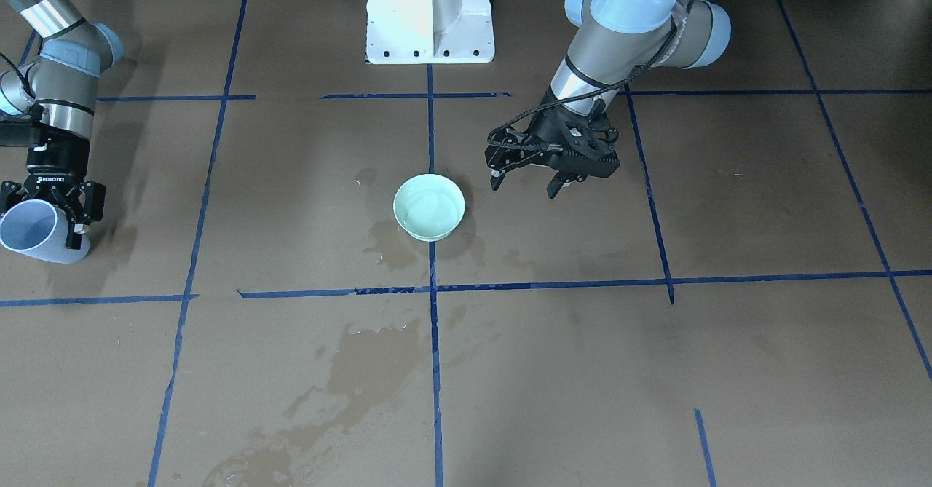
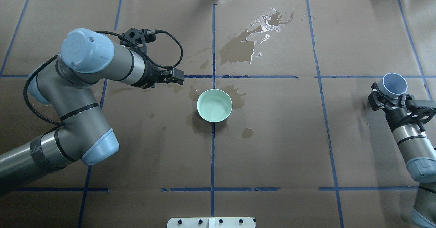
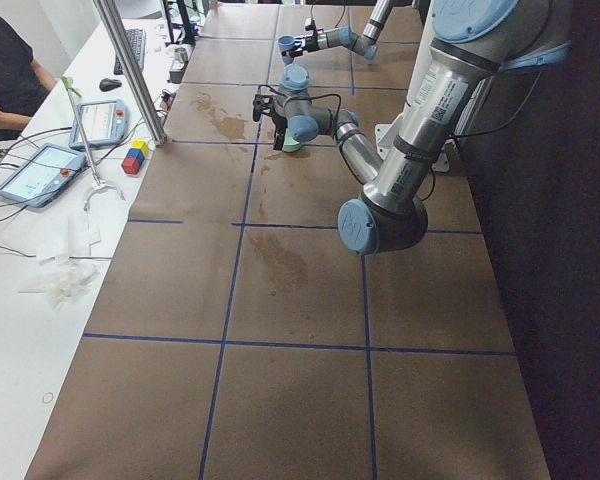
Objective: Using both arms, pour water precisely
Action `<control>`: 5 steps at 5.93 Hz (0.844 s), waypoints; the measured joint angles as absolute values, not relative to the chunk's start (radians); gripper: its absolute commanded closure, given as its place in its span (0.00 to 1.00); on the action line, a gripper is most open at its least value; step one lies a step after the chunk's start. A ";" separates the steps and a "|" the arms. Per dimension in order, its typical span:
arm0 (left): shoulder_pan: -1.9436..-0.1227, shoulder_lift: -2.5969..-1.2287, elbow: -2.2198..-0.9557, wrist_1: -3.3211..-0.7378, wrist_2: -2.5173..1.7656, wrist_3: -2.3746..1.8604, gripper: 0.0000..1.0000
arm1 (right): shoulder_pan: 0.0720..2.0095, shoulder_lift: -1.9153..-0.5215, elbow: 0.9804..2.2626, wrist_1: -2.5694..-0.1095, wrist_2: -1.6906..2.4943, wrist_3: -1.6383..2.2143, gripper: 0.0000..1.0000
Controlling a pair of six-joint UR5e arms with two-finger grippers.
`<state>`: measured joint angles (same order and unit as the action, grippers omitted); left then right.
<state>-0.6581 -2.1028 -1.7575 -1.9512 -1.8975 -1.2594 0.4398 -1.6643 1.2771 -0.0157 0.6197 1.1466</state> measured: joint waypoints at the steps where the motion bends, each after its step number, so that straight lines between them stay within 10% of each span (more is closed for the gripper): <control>1: -0.658 -2.103 -1.758 -1.951 -1.898 -1.260 0.00 | 0.438 -1.663 1.276 -0.013 0.619 1.151 0.57; 3: -0.658 -2.103 -1.762 -1.951 -1.898 -1.264 0.00 | 0.434 -1.662 1.275 0.004 0.618 1.157 0.01; 5: -0.658 -2.103 -1.766 -1.951 -1.898 -1.276 0.00 | 0.433 -1.664 1.273 0.014 0.617 1.157 0.00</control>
